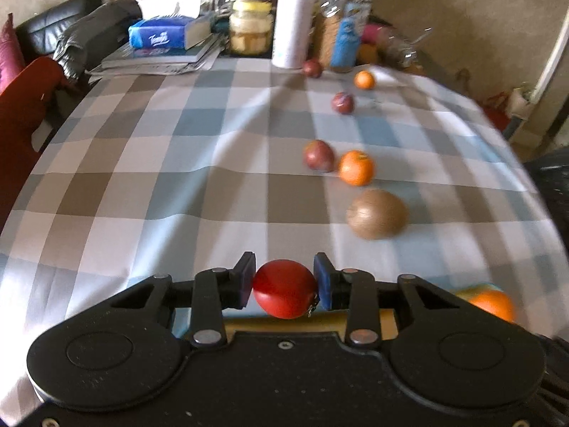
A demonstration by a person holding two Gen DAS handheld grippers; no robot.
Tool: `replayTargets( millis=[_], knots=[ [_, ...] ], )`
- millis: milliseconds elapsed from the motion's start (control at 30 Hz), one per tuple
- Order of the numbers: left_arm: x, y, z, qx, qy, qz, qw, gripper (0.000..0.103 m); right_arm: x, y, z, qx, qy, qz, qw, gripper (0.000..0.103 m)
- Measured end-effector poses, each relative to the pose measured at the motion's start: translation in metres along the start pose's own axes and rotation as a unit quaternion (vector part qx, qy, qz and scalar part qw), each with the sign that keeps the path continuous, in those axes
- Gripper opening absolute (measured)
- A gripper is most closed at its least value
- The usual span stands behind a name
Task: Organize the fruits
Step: 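Carry the tomato and mandarin in both tools over the gold tray, then open both tools to drop the tomato and mandarin into the tray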
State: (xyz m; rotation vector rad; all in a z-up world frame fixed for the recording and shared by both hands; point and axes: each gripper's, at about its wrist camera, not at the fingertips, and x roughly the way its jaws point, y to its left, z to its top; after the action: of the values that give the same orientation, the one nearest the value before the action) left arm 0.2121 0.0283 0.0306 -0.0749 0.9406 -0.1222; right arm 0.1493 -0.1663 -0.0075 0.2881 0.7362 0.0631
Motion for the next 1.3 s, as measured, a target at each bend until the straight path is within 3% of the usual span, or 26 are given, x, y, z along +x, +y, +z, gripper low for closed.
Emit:
replayTargets(
  millis=[300, 500, 700, 1067, 1300],
  knots=[
    [-0.028, -0.024, -0.035, 0.028, 0.032, -0.038, 0.9984, 0.044, -0.016, 0.001, -0.001, -0.016, 0.030, 0.032, 0.999, 0.040],
    [-0.032, -0.034, -0.060, 0.024, 0.041, -0.029, 0.9984, 0.044, -0.032, 0.003, -0.013, -0.049, 0.038, 0.027, 0.998, 0.040],
    [-0.036, -0.043, -0.080, 0.030, 0.043, -0.018, 0.9985, 0.044, -0.046, 0.004, -0.027, -0.079, 0.029, 0.005, 0.996, 0.040],
    [-0.039, -0.059, -0.102, 0.045, 0.065, -0.023, 0.9966, 0.044, -0.059, -0.015, -0.037, -0.072, 0.031, -0.056, 0.995, 0.040],
    [-0.041, -0.067, -0.110, 0.057, 0.058, -0.022, 0.9964, 0.046, -0.059, -0.026, -0.043, -0.054, 0.044, -0.059, 0.996, 0.040]
  ],
)
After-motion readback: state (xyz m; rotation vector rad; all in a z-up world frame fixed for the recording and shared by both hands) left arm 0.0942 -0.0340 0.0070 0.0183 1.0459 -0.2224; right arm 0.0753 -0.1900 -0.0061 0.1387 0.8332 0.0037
